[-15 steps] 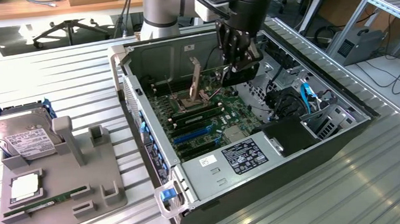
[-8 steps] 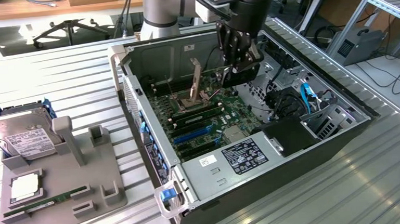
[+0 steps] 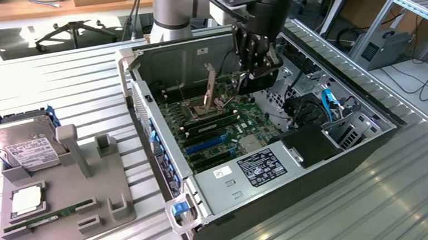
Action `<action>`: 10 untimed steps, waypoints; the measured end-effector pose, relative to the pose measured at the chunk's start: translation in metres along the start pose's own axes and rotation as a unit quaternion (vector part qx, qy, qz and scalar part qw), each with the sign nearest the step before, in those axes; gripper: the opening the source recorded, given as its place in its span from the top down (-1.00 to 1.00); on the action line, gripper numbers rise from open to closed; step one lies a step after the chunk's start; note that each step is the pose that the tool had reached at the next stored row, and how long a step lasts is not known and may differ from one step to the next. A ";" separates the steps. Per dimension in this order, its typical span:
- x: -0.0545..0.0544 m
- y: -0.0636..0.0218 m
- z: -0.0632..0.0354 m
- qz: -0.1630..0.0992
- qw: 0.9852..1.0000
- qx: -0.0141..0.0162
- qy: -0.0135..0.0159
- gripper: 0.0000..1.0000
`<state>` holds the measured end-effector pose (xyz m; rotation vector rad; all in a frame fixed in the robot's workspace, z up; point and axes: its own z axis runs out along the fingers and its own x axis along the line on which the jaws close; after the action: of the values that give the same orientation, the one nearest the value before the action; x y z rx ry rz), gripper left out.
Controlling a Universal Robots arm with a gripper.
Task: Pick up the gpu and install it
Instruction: 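Insert the gpu into the slot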
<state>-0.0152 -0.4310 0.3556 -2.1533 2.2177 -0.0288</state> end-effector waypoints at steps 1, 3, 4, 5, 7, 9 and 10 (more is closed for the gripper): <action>0.000 0.0000 0.0001 0.000 1.000 0.000 0.000 0.47; 0.001 0.0000 0.0001 0.000 1.000 0.000 0.000 0.47; 0.001 0.0000 0.0002 0.000 1.000 0.000 0.000 0.47; 0.001 0.0000 0.0003 0.000 1.000 0.000 0.000 0.47; 0.001 0.0000 0.0003 0.000 1.000 0.000 0.000 0.47; 0.002 0.0000 0.0004 0.000 1.000 0.000 0.000 0.47; 0.002 0.0000 0.0004 0.000 1.000 0.000 0.000 0.47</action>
<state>-0.0152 -0.4328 0.3551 -2.1534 2.2178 -0.0288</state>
